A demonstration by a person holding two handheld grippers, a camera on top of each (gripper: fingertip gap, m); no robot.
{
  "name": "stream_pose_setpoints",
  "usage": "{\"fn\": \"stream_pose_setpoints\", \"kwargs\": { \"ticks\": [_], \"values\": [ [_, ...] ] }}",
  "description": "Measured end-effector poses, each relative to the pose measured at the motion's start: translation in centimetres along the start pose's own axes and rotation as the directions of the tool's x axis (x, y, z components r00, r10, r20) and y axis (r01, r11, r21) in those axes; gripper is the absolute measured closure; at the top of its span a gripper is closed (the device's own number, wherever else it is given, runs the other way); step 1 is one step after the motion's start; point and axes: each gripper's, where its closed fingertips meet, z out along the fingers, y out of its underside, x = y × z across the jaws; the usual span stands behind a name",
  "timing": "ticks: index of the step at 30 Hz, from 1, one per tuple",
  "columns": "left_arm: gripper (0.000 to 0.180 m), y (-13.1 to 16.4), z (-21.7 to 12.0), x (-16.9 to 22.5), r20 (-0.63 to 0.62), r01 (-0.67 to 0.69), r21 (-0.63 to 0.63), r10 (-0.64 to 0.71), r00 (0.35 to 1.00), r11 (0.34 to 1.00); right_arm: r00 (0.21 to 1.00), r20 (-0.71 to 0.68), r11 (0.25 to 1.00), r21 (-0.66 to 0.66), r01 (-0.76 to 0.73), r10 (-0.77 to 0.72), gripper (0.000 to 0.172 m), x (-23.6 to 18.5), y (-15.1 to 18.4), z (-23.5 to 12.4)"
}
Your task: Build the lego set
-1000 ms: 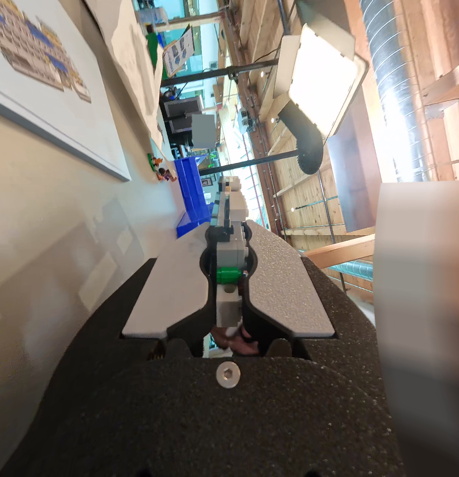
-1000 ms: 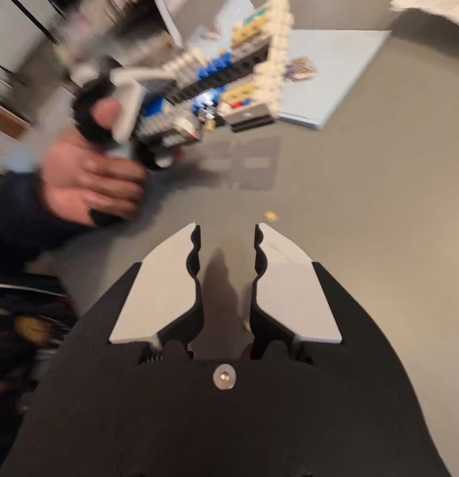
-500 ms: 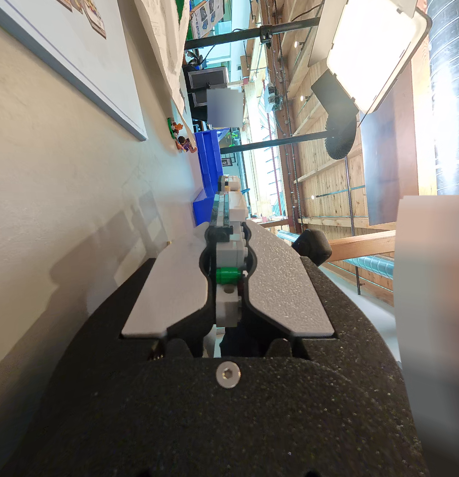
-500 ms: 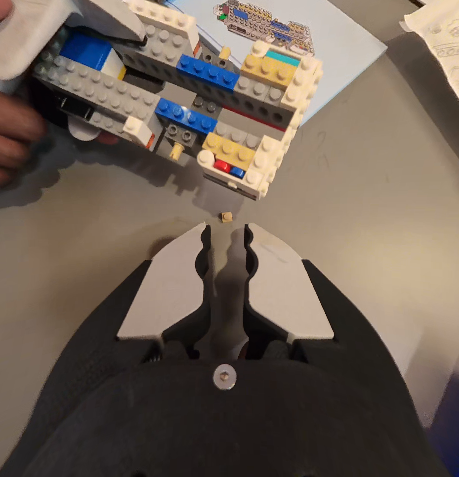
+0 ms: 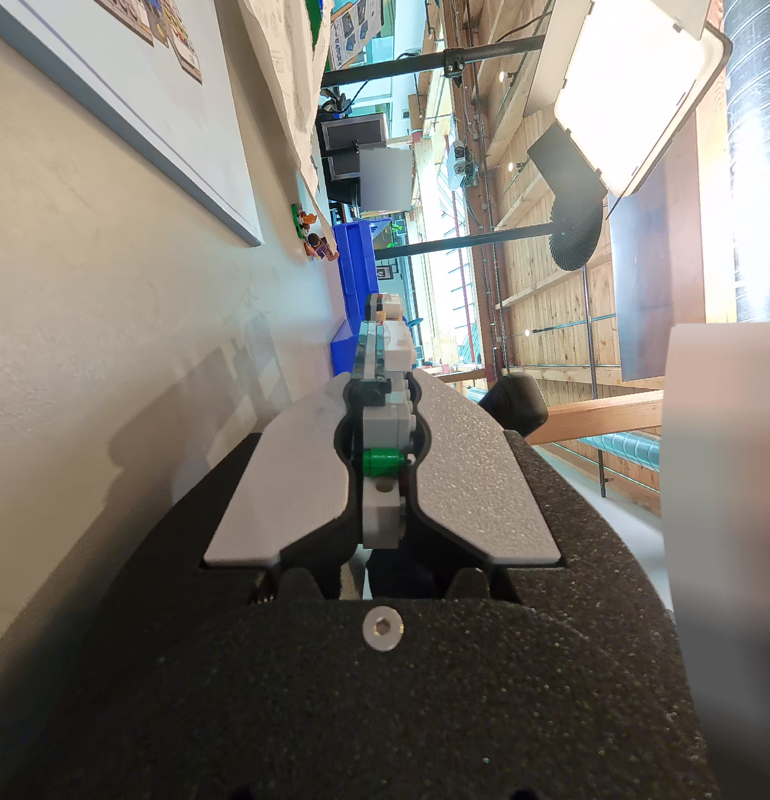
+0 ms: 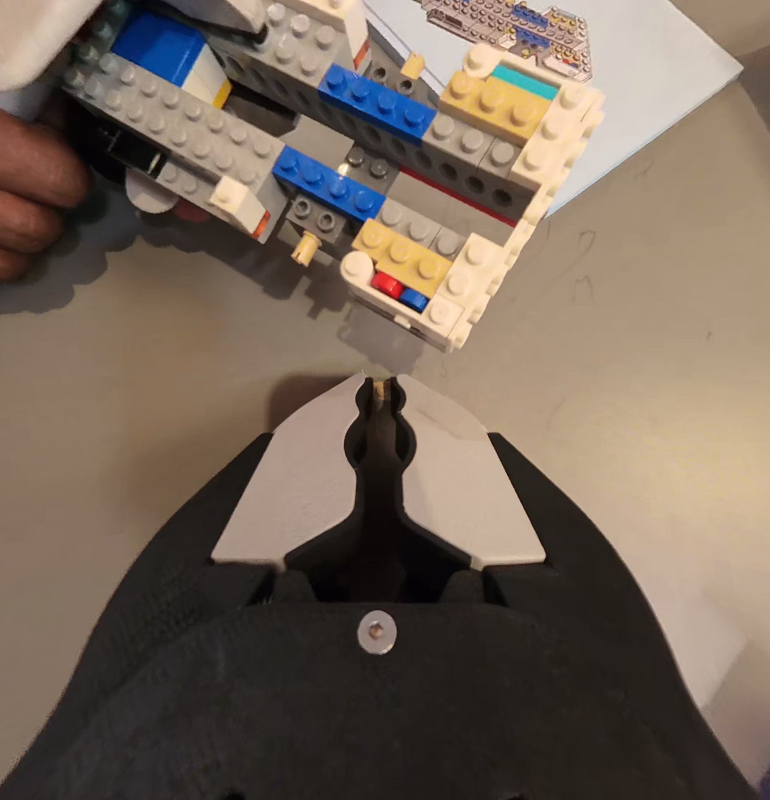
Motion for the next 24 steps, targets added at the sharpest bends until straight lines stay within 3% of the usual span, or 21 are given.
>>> {"fn": "stream_pose_setpoints", "kwargs": {
  "ticks": [6,11,16,24],
  "values": [
    [0.161,0.3,0.2,-0.3,0.002,0.017,-0.02,-0.017,1.0,1.0,0.992,0.045,0.993,0.026,0.113,-0.114,0.164,-0.8,-1.1,-3.7],
    [0.161,0.9,0.4,-0.2,-0.002,0.016,-0.048,-0.016,1.0,0.999,0.966,0.077,0.964,0.126,0.236,-0.247,0.164,-1.6,-5.5,-6.5],
    [0.161,1.7,0.7,0.1,-0.021,0.023,-0.09,-0.025,0.999,0.996,0.92,0.135,0.922,0.178,0.344,-0.369,0.164,-2.5,-9.3,-5.5],
    [0.161,2.2,0.8,0.2,-0.034,0.034,-0.118,-0.038,0.999,0.992,0.853,0.213,0.879,0.111,0.464,-0.477,0.164,-2.3,-9.5,-2.5]
  ]
}}
